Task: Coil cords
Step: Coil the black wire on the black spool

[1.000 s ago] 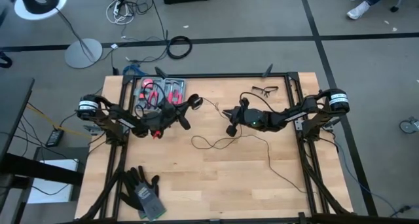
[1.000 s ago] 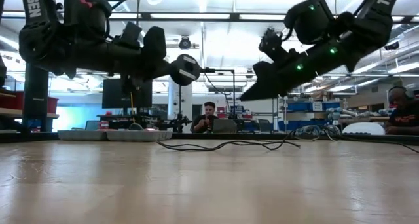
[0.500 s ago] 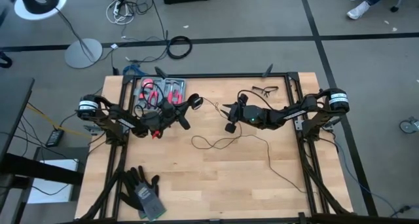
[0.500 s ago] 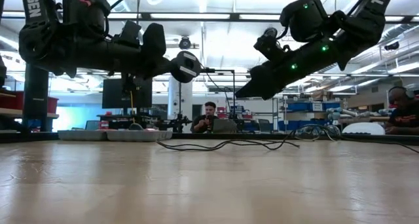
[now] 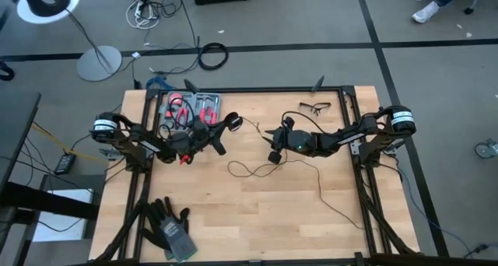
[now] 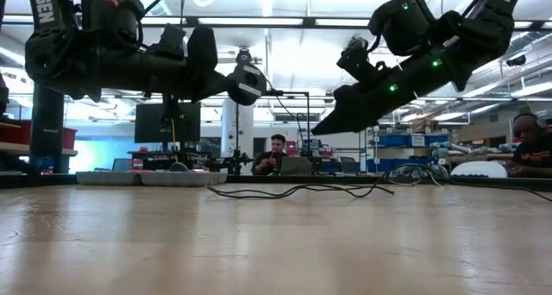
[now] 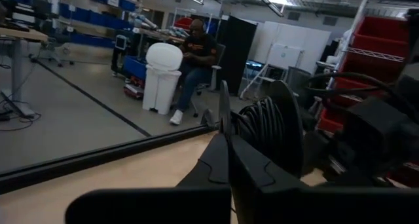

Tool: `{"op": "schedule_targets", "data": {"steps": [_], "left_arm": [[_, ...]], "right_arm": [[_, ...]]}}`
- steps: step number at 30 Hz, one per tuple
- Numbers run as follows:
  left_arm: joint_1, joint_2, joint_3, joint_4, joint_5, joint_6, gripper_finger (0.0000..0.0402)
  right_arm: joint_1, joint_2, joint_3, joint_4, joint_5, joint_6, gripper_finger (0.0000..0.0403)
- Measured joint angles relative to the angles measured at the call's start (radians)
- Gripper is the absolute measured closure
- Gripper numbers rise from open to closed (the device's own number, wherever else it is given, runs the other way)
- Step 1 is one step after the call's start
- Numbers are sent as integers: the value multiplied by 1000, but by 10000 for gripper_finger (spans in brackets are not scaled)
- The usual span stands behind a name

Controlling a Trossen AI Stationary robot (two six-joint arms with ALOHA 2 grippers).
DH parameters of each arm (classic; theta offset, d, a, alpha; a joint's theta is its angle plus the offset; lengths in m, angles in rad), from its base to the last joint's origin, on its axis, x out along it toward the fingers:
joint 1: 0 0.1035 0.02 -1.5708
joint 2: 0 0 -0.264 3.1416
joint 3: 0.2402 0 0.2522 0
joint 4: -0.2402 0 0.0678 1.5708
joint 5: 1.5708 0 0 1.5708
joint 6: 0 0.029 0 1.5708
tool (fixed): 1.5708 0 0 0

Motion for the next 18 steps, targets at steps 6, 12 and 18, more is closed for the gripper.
{"op": "schedule_targets", "data": {"steps": [6, 12, 18], "left_arm": [[0, 0, 0, 5, 37, -23, 401], [0, 0, 0, 12, 33, -23, 401], [0, 0, 0, 16, 34, -27, 401]], "right_arm": [[-36, 0, 0, 63, 5, -109, 291], [-32, 0, 0, 26, 2, -120, 292], [-33, 0, 0, 40, 2, -135, 288]]}}
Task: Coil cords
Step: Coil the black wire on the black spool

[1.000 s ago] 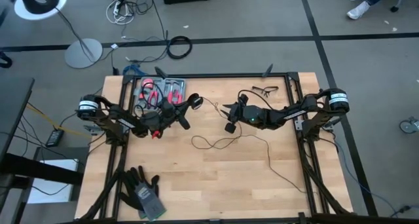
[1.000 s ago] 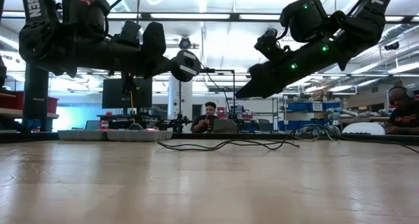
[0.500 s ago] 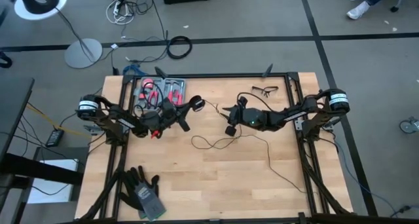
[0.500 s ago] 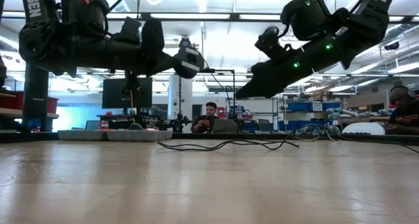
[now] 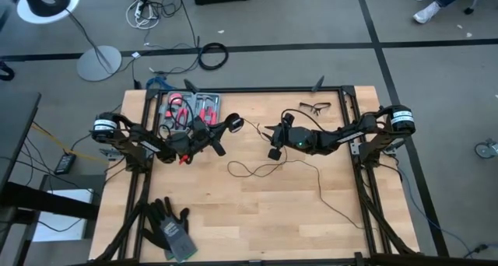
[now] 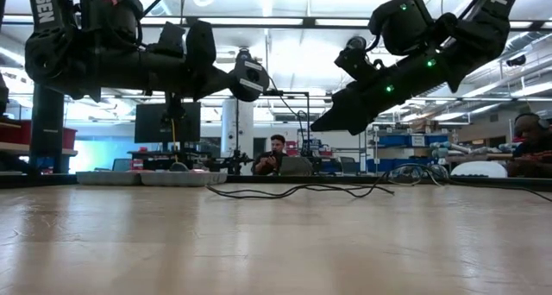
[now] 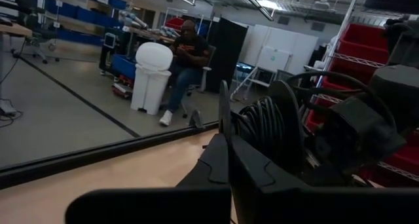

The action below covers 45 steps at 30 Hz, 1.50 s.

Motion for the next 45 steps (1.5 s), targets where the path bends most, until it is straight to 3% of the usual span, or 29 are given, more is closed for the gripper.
{"op": "schedule_targets", "data": {"steps": [8, 20, 28, 33, 38, 45], "left_arm": [[0, 0, 0, 12, 26, -34, 401], [0, 0, 1, 28, 92, -126, 401], [0, 0, 74, -48, 158, -134, 401], [0, 0, 110, -113, 160, -133, 401], [0, 0, 114, -100, 157, -133, 401], [0, 0, 114, -72, 115, -131, 401]], "right_arm": [[3, 0, 0, 34, -53, -103, 288], [5, 0, 0, 83, -48, -211, 291], [0, 0, 0, 90, -37, -229, 294], [5, 0, 0, 89, 20, -223, 327], [14, 0, 0, 88, 15, -207, 394], [13, 0, 0, 77, -98, -82, 400]]}}
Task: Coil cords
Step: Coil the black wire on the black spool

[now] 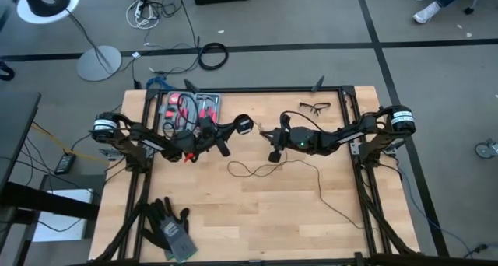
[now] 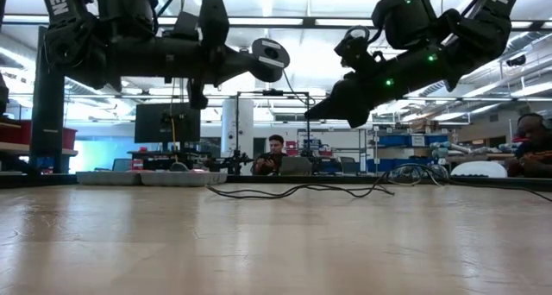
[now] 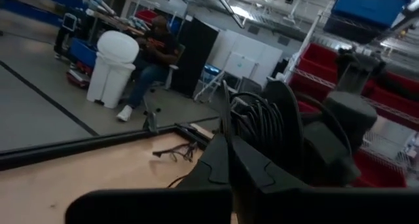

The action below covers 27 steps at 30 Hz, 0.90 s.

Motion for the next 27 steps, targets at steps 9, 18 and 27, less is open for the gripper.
{"op": "schedule_targets", "data": {"steps": [9, 18, 27], "left_arm": [[2, 0, 0, 32, -21, 25, 401], [1, 0, -1, 31, -15, 26, 401], [1, 0, -1, 33, -12, 16, 401]], "right_arm": [[6, 15, 0, -58, 2, 103, 401], [18, 6, 0, 36, 248, 78, 372], [-24, 14, 0, 55, 154, 55, 289]]}}
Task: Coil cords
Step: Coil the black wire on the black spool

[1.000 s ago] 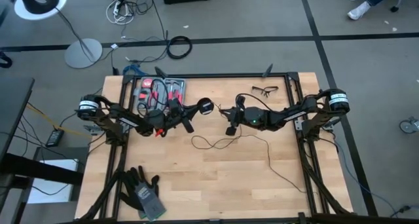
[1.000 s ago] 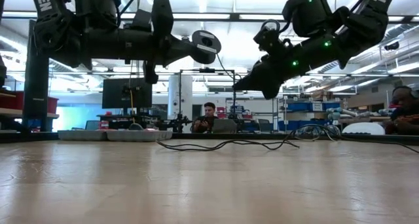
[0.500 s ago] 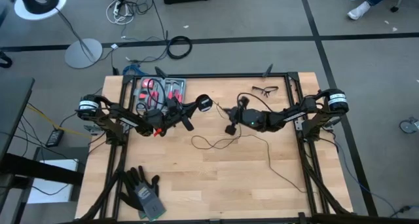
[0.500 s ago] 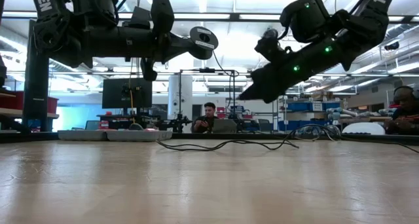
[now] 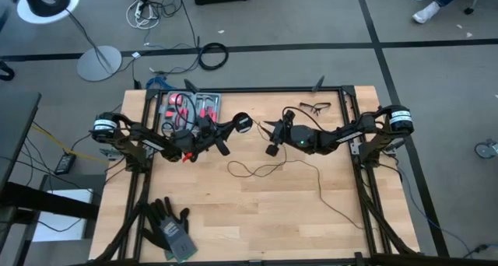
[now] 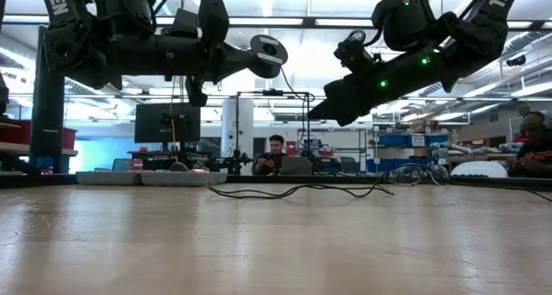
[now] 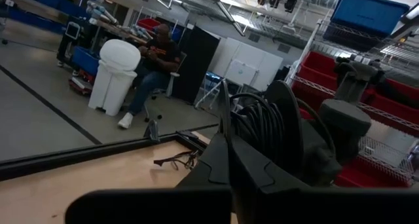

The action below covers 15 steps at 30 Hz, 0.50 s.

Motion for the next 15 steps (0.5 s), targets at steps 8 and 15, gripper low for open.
{"op": "schedule_targets", "data": {"steps": [8, 15], "left_arm": [[0, 0, 0, -1, 9, -19, 401], [0, 0, 0, 0, 14, -24, 401]], "right_arm": [[-35, 0, 0, 56, -155, -18, 268], [-62, 0, 0, 56, -146, -18, 334]]}}
